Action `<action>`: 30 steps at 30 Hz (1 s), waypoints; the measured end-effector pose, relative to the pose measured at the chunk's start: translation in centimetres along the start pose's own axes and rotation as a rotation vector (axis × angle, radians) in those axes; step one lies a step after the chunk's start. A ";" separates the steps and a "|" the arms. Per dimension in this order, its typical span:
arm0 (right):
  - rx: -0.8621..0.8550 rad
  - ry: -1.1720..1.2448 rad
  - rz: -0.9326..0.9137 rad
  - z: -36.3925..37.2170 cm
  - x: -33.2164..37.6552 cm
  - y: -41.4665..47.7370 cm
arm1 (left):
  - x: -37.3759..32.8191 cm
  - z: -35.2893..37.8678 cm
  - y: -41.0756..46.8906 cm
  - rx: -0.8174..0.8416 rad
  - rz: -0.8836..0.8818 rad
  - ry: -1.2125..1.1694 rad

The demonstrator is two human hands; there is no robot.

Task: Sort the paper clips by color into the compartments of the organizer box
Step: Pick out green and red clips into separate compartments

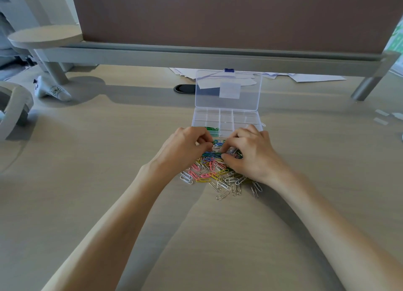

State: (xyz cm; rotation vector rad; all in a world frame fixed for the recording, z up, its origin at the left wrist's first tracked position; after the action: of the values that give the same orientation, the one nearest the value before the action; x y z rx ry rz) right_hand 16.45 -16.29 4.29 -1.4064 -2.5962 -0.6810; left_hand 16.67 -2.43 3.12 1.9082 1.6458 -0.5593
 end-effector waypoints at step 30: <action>-0.129 0.183 0.097 -2.2 -2.4 -0.7 | -1.0 -3.0 2.8 -0.283 0.001 0.118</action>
State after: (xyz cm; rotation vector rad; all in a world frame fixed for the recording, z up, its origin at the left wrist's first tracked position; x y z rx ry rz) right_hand 17.01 -19.42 5.31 -1.4198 -2.3664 -0.9304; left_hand 19.11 -1.52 6.41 1.7607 1.6960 -0.2022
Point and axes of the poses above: each hand's wrist, its own y-axis towards the middle knuckle, its own z-axis out of the palm, x = y × z, the point moved 9 cm from there along y, towards the middle knuckle, and after that the axes turned 2 degrees about z, right-handed, at the moved point
